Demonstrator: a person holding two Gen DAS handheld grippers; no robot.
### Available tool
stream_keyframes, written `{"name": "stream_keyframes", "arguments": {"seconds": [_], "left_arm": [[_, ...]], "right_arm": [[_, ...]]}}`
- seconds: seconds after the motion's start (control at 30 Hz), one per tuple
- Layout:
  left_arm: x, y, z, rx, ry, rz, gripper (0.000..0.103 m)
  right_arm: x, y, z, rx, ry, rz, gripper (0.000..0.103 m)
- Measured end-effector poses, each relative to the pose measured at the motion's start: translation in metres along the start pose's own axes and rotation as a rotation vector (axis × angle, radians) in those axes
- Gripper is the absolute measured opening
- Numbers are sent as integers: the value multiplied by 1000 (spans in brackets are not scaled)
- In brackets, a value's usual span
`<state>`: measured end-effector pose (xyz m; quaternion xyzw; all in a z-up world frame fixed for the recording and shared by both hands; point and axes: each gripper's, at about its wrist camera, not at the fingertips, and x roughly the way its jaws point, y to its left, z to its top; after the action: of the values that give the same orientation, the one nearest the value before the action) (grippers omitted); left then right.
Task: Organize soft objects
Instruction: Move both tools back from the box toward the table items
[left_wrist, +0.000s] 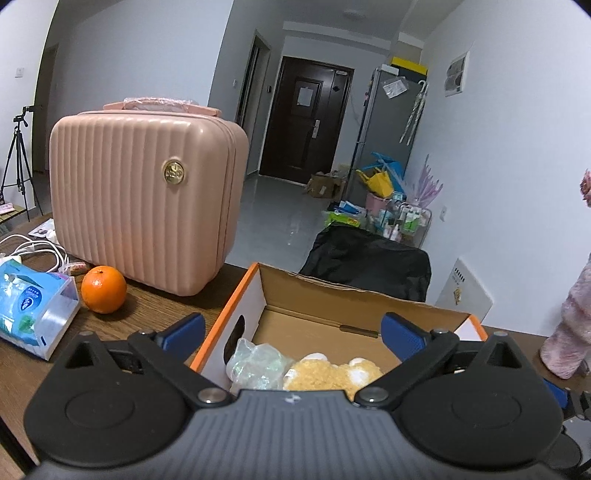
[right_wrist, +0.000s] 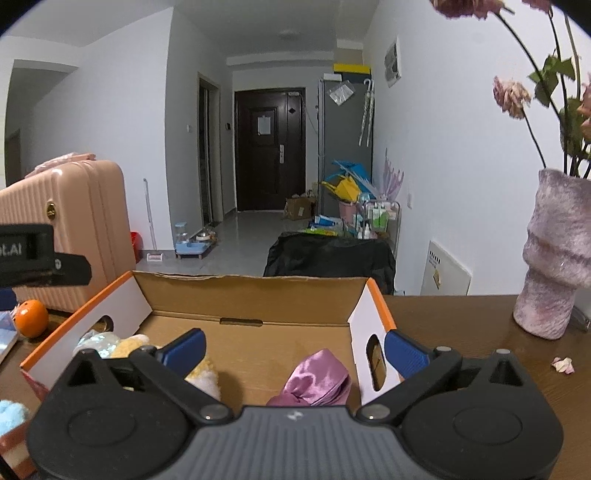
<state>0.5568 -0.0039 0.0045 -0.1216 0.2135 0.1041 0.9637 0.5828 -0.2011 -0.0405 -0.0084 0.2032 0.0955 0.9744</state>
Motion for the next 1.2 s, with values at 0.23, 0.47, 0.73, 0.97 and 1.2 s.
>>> {"name": "stream_keyframes", "arguments": {"seconds": [0.23,0.47,0.73,0.97,1.2], "left_arm": [[-26,5,-7,10,-21,-32,103],[-50,14,-20,40,-32,-51,103],[-71,30,-32,57,-38,-49,103],[-92,46,-46,85,-55,-44,103],[-114,63,-57,99,-67,-32,103]], "right_arm": [[-24,2,-10,-33,-28,10,103],[-49,7,-23,-53,-43,16,103],[-75,12,-36,-62,-48,26,103],[-96,15,-51,-56,-38,37,103],[-118,17,-64,-42,-38,46,103]]}}
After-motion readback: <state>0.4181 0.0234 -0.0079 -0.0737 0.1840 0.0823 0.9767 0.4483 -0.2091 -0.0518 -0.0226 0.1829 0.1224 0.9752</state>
